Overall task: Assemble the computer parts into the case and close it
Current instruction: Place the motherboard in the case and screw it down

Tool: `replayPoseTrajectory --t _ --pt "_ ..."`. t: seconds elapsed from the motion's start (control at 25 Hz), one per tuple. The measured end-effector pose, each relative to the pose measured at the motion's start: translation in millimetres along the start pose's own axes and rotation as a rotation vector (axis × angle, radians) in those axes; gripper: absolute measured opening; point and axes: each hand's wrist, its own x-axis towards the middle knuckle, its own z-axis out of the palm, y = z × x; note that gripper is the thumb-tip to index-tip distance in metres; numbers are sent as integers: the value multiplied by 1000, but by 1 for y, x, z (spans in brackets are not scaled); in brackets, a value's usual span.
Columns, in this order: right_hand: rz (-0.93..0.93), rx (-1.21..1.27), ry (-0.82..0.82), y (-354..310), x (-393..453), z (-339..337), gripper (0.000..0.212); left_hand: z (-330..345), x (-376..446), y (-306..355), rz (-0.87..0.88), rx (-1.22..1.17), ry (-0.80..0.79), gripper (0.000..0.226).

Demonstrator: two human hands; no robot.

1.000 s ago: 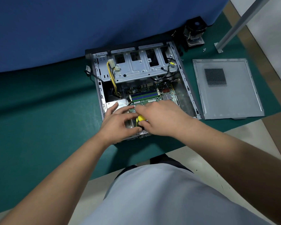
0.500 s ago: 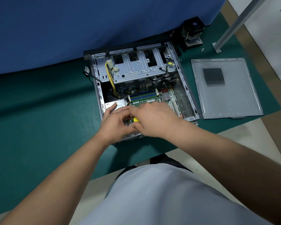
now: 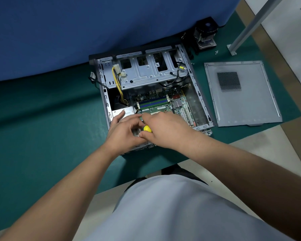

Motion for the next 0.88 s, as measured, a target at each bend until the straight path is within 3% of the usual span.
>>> replayPoseTrajectory --t 0.28,0.36,0.56,0.68,0.88 --pt "8 103 11 24 3 -20 38 1 7 3 22 146 -55 57" --pt "85 238 82 49 4 -48 33 4 20 13 3 154 -82 50" --pt "292 632 309 119 -13 -97 28 3 86 51 -7 -74 75 23" --pt "393 738 189 158 -18 -92 20 -7 138 69 115 32 61 22" --pt "487 968 -83 206 11 -56 24 -5 224 103 533 547 25 23"
